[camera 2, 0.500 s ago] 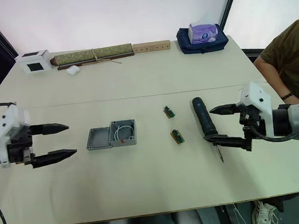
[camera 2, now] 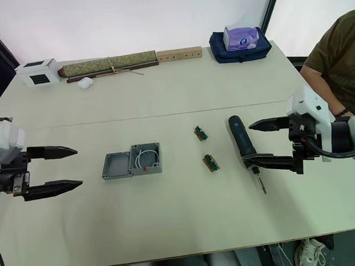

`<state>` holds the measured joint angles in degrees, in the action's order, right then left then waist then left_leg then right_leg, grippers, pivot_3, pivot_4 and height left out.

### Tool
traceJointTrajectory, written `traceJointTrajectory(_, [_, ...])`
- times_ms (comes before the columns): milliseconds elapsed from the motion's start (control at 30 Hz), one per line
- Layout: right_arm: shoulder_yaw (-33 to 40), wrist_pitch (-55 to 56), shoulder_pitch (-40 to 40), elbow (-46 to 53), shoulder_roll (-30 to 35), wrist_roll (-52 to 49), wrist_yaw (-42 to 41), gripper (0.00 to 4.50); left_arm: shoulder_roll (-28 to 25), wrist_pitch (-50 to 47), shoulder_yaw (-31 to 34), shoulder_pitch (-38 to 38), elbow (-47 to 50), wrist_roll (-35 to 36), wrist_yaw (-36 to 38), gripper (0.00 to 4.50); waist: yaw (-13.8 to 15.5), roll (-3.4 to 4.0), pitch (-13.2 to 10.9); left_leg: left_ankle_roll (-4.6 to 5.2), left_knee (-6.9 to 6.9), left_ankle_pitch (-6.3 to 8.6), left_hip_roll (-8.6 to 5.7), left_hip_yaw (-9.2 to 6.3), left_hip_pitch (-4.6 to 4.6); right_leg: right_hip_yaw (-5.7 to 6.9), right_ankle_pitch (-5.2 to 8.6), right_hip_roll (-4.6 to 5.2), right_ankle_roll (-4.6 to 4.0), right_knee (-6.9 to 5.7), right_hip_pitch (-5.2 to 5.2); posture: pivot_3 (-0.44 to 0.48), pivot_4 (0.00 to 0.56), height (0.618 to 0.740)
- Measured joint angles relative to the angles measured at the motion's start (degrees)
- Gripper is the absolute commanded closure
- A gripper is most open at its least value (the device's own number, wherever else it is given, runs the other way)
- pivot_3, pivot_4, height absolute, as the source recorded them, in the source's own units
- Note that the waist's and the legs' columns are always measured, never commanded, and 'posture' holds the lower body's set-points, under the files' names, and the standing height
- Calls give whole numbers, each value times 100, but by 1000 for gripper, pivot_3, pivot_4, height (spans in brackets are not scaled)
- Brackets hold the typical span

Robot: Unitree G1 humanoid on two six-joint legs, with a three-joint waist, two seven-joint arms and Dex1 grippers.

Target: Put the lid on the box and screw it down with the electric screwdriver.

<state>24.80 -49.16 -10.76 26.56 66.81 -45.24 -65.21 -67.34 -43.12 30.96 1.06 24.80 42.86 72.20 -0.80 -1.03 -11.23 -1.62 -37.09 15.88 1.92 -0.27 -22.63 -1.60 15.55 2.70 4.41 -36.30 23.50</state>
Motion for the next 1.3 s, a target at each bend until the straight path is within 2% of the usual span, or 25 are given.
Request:
traceJointTrajectory(200, [-166, -108, -140, 42, -2, -12, 286, 0, -1, 395, -367, -208, -119, -168, 127, 95, 1, 0, 0, 0, -2, 0, 0, 1, 1, 0, 0, -1, 1, -2, -1, 0, 150, 740])
traceJointTrajectory(400, [-168, -313, -169, 292, -50, -199, 607, 0, 111, 1041, -1528, -1054, -285, -619, 243, 95, 20, 1, 1, 0, -6, 0, -2, -1, -1, 0, -9, -3, 16, -5, -4, 0, 150, 740])
traceJointTrajectory(633, [-245, -351, -183, 681, -274, -334, 1097, 0, 817, 1816, -3349, -2232, -772, -1624, 423, 95, 12, -1, 2, 0, -13, 0, -3, -2, 0, -2, -15, -8, 26, -11, -8, 0, 150, 740])
traceJointTrajectory(767, [-284, -428, -122, 971, -467, -436, 1448, 0, 1605, 2517, -4390, -2866, -1359, -2446, 511, 95, 37, -1, 3, 0, -28, -1, -6, -8, -8, -2, -19, -12, 34, -18, -8, 0, 150, 740])
traceJointTrajectory(1067, [1, -629, 178, 1312, -500, -759, 1920, 0, 2066, 3355, -4902, -3269, -2273, -3369, 526, 95, 17, -1, 3, 1, -38, -1, -5, -10, -5, -3, -22, -10, 39, -42, -6, 0, 150, 740])
traceJointTrajectory(1167, [116, -634, 255, 1350, -498, -844, 1994, 0, 2123, 3385, -4976, -3283, -2310, -3460, 550, 838, 18, -2, 3, 1, -39, -1, -6, -11, -1, -3, -21, -10, 39, -52, -6, 0, 150, 740])
traceJointTrajectory(1267, [129, -634, 309, 1359, -498, -908, 2039, 0, 2247, 3409, -5011, -3335, -2416, -3527, 549, 1961, 18, -2, 3, 1, -52, 0, -6, -12, 0, -3, -18, -10, 42, -71, -6, 0, 150, 740])
traceJointTrajectory(1300, [129, -634, 319, 1359, -498, -914, 2049, 0, 2280, 3442, -5031, -3342, -2454, -3562, 547, 2479, 18, -2, 3, 1, -55, 0, -6, -13, 0, -3, -18, -10, 42, -75, -6, 0, 150, 740])
